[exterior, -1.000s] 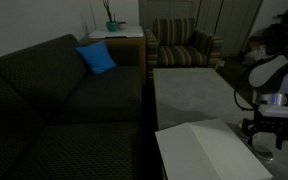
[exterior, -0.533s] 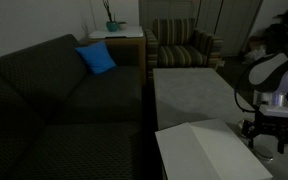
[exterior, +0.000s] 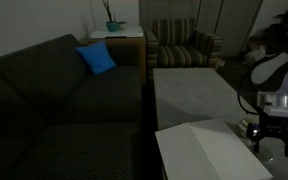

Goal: Remove the lid from the bottle, put the lid on the table, pick up the lid and put it back on the bottle

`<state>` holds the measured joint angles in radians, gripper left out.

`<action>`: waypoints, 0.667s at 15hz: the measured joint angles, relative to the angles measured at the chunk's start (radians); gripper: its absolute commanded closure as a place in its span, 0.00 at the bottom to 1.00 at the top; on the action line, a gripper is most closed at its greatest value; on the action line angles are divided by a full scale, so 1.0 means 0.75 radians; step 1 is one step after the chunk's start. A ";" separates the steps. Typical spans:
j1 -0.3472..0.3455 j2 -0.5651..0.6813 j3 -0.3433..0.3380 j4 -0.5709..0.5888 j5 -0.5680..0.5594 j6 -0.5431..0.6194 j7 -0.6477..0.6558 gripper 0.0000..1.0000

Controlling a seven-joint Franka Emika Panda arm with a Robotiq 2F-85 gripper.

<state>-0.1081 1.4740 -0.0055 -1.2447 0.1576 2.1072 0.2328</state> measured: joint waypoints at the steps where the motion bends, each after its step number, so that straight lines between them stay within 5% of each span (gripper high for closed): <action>1: -0.004 0.000 0.000 0.001 0.000 -0.003 -0.016 0.00; 10: 0.071 -0.038 -0.010 -0.001 -0.059 0.004 -0.004 0.00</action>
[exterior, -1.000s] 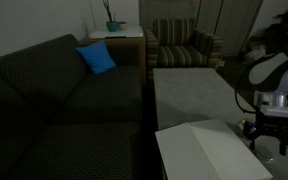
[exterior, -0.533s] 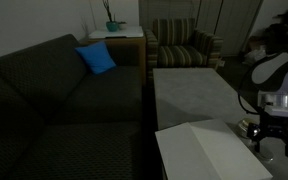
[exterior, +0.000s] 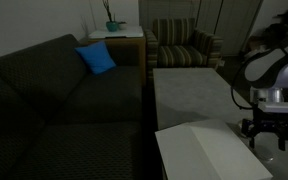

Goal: Remove the lid from the bottle, put the lid on the table, pick up the lid and put it back on the bottle

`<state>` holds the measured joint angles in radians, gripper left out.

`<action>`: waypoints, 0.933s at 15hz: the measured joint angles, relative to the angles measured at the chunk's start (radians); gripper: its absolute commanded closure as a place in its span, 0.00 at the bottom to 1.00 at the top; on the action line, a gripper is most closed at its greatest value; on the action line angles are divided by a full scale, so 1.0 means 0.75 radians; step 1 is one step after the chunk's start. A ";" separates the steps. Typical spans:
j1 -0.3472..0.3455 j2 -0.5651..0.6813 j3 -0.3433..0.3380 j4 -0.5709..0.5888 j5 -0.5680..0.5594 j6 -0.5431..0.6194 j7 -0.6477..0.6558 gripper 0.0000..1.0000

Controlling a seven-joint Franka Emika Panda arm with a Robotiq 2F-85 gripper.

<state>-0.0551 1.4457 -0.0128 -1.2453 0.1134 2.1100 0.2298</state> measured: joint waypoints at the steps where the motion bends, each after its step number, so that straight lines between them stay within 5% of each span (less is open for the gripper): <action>1: 0.031 -0.008 -0.010 -0.002 -0.021 0.003 0.023 0.00; 6: 0.146 -0.040 -0.063 -0.064 -0.087 0.052 0.095 0.00; 14: 0.100 0.013 -0.089 -0.185 -0.082 0.354 0.020 0.00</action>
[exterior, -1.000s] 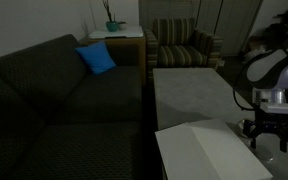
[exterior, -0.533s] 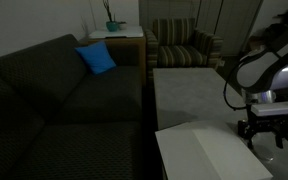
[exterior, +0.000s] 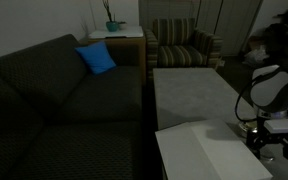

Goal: Remove the lid from the bottle, put the lid on the table, pick up the lid and put it back on the bottle

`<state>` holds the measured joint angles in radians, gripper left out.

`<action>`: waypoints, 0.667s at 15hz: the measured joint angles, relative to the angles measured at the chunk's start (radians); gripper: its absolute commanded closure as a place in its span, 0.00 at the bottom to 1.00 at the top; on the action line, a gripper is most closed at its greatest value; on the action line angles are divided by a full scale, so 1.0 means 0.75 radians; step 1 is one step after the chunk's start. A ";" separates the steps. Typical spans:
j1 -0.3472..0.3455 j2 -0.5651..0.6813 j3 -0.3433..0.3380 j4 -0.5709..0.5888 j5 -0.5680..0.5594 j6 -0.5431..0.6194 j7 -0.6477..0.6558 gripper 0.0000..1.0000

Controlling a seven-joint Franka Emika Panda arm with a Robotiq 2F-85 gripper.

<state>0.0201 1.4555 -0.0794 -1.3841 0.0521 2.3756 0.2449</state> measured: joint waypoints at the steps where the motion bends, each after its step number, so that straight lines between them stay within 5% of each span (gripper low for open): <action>1: -0.019 -0.001 0.011 -0.006 0.004 0.017 -0.043 0.00; 6: -0.151 0.005 0.095 -0.026 0.019 0.100 -0.318 0.00; 10: -0.173 0.003 0.109 -0.031 0.019 0.107 -0.327 0.00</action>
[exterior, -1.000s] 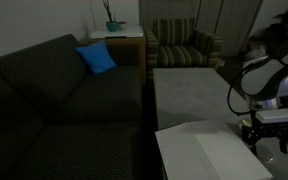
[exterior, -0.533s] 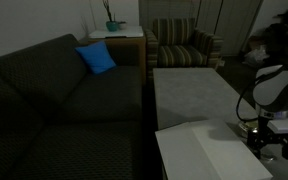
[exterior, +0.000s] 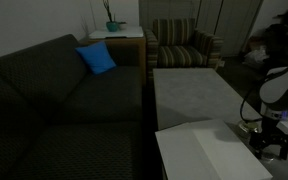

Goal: Remove the lid from the bottle, put the lid on the table, pick up the lid and put it back on the bottle

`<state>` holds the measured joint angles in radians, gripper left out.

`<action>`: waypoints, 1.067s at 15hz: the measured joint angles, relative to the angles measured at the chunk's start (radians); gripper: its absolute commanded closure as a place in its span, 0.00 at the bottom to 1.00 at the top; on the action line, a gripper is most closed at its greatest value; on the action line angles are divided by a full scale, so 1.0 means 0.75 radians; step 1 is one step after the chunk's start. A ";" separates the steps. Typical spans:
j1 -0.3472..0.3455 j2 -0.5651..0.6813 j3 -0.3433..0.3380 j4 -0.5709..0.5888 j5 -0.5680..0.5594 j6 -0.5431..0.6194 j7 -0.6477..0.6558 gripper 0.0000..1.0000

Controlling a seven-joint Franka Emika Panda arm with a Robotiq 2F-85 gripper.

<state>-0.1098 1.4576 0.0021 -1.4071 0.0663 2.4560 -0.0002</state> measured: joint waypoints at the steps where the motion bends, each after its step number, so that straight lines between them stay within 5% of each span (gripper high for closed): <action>1: 0.000 0.000 0.000 0.000 0.000 0.000 0.001 0.00; 16: 0.035 0.001 -0.021 0.012 -0.013 -0.005 0.004 0.00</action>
<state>-0.0838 1.4585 -0.0140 -1.3978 0.0564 2.4522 0.0025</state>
